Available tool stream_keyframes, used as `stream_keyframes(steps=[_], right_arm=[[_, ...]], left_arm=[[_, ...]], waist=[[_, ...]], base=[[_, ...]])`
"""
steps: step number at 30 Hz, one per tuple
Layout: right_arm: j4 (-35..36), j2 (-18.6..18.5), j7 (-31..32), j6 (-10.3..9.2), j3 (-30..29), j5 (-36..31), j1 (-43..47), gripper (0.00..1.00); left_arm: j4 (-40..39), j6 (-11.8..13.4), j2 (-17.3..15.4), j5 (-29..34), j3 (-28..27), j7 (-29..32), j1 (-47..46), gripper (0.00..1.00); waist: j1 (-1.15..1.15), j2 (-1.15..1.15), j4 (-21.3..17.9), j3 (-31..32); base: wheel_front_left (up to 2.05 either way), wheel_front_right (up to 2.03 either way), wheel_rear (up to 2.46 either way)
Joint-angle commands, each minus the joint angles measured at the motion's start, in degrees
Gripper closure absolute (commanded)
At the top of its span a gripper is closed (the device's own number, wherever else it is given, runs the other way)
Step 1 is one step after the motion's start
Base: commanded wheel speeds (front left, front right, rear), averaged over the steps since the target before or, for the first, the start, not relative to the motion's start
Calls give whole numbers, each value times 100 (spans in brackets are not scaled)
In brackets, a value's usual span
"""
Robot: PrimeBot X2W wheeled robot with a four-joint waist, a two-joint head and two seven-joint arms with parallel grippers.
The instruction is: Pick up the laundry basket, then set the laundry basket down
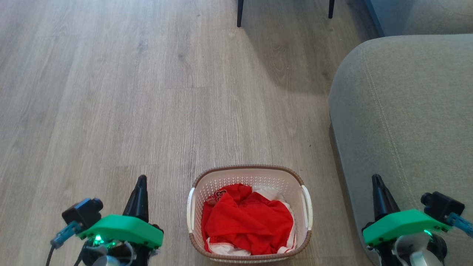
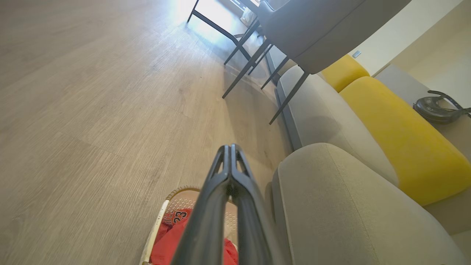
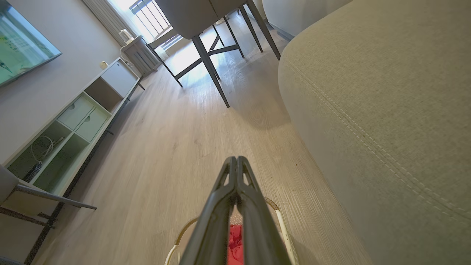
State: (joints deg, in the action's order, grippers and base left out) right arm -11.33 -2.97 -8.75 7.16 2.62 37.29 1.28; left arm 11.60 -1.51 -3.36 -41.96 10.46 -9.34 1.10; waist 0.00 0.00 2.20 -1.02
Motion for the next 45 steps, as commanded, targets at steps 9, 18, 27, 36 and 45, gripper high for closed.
stream_keyframes(steps=[9,18,27,36,45], right_arm=[[116,-120,130,13,-63,660,-363,100],[72,-130,268,15,-129,1265,-406,100],[28,-137,409,18,-200,1864,-448,100],[-16,-141,553,20,-274,2462,-491,100],[-61,-143,700,23,-351,3058,-535,100]], left_arm=[[-132,-86,-90,-604,-239,145,-348,100],[-90,-147,-101,-1162,-374,285,-389,100],[-48,-208,-109,-1715,-514,429,-432,100],[-4,-269,-115,-2267,-658,576,-475,100],[40,-330,-117,-2816,-805,726,-518,100]], waist=[[0,0,-22,8],[0,0,-46,17],[0,0,-69,26],[0,0,-93,35],[0,0,-116,44]], base=[[0,0,0],[0,0,0],[0,0,0],[0,0,0],[0,0,0]])
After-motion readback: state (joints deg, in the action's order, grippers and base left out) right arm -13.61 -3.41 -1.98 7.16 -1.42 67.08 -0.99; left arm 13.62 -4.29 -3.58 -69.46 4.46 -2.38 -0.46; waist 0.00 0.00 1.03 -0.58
